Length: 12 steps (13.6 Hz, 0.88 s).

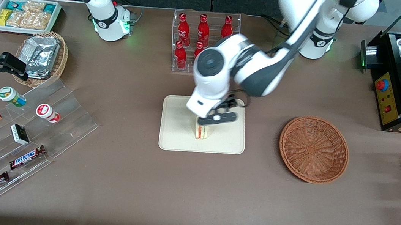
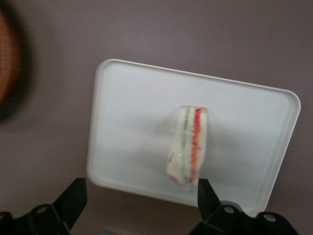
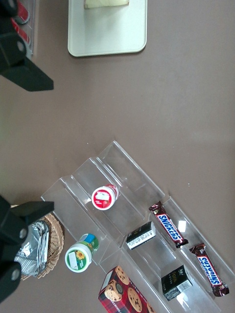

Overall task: Place sandwich from basket to tray
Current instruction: 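Open the left gripper and raise it off the sandwich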

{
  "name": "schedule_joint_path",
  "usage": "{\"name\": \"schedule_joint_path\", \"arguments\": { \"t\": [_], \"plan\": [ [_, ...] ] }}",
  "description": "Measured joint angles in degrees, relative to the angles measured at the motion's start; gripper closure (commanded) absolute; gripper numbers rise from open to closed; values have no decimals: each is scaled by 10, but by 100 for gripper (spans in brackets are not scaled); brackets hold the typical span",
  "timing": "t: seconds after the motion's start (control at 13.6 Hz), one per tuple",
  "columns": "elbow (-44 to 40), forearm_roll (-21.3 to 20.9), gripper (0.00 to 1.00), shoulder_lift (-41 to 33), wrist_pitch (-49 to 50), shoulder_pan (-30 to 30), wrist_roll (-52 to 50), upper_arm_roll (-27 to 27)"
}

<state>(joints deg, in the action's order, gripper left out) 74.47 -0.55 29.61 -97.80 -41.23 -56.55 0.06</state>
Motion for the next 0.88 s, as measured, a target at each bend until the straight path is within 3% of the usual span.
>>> {"name": "schedule_joint_path", "arguments": {
  "t": [0.37,0.88],
  "plan": [
    [2,0,0,-125,152,100,101,3],
    [5,-1,0,-208,257,255,343,4]
  ]
}}
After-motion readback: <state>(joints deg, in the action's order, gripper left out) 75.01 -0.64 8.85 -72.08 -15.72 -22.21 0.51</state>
